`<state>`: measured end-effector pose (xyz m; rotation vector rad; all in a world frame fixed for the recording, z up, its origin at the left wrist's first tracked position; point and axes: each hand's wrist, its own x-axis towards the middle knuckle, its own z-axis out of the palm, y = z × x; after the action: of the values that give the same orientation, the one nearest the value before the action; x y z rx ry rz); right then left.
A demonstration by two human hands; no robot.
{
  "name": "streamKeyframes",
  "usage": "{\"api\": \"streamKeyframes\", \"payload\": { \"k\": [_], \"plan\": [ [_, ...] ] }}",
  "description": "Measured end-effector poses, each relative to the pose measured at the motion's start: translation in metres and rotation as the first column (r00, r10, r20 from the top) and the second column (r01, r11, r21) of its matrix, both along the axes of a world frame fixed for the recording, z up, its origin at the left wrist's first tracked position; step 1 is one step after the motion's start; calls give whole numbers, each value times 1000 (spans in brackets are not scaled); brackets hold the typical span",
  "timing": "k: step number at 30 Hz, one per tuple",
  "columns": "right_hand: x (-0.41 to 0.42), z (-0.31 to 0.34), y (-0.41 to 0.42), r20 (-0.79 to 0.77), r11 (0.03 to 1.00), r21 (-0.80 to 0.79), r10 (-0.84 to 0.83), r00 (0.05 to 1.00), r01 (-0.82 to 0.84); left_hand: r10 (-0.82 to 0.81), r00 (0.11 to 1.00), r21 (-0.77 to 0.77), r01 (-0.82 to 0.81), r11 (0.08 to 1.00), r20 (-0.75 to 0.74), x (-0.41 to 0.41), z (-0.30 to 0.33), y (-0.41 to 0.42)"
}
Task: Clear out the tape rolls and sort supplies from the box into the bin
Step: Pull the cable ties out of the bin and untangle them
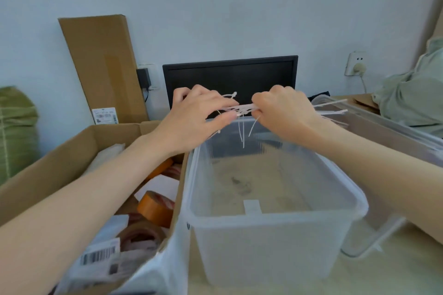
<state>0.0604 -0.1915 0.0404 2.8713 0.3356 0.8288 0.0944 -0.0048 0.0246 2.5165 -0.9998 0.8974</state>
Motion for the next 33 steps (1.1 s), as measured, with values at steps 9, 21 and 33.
{"api": "streamKeyframes", "payload": {
  "k": [9, 21, 33],
  "plan": [
    [-104, -11, -5, 29, 991, 57, -122, 992, 120, -169, 983, 41, 166, 985, 67, -76, -4, -18],
    [-219, -63, -71, -161, 929, 116, -332, 930, 352, -480, 836, 35, 506, 862, -266, -159, -40, -87],
    [-330, -152, -148, -448, 828, 109, -454, 770, 551, -508, 658, -79, 566, 820, -556, -256, -132, -185]
  ]
}}
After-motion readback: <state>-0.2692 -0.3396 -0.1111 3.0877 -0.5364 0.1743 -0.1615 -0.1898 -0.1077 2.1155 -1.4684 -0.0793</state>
